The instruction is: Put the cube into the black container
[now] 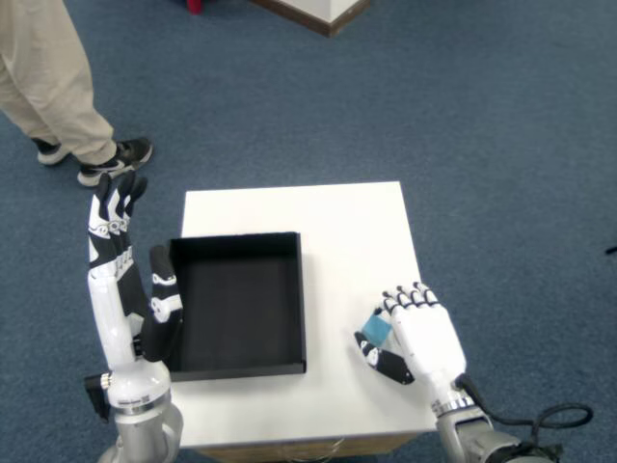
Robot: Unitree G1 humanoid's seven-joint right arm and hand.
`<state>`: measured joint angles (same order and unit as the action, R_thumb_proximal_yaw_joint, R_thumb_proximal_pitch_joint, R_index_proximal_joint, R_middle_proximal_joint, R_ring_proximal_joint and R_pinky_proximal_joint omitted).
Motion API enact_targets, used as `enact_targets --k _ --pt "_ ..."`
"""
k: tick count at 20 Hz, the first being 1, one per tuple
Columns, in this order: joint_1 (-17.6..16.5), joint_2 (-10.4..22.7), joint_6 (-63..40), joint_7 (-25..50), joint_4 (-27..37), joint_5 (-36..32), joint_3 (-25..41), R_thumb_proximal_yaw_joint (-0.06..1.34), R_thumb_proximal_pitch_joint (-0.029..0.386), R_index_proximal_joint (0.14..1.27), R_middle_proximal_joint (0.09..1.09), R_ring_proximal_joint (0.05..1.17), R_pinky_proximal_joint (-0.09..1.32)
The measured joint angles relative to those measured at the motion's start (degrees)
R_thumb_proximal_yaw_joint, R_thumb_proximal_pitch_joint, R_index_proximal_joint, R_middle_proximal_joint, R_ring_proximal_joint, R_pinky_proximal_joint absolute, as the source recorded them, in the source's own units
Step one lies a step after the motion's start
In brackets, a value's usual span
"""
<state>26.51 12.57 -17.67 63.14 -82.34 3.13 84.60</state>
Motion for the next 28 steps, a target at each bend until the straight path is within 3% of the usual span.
enact_targets --k 14,18,20,28 --pt "-0.33 0.36 -0.41 -0.29 -0.03 0.02 -0.17 0.74 0.128 0.8 0.39 0.33 0.22" --pt "-0.33 0.41 -0.46 -0.32 -0.03 0.02 -0.17 0.79 0.136 0.91 0.4 0.33 0.23" --pt "-0.33 0.5 -0.71 -0.35 -0.03 0.03 -0.17 0.89 0.15 1.01 0.4 0.34 0.23" --pt "-0.36 0.7 -1.98 -0.16 -0.03 0.05 -0.17 1.03 0.164 1.06 0.42 0.34 0.24"
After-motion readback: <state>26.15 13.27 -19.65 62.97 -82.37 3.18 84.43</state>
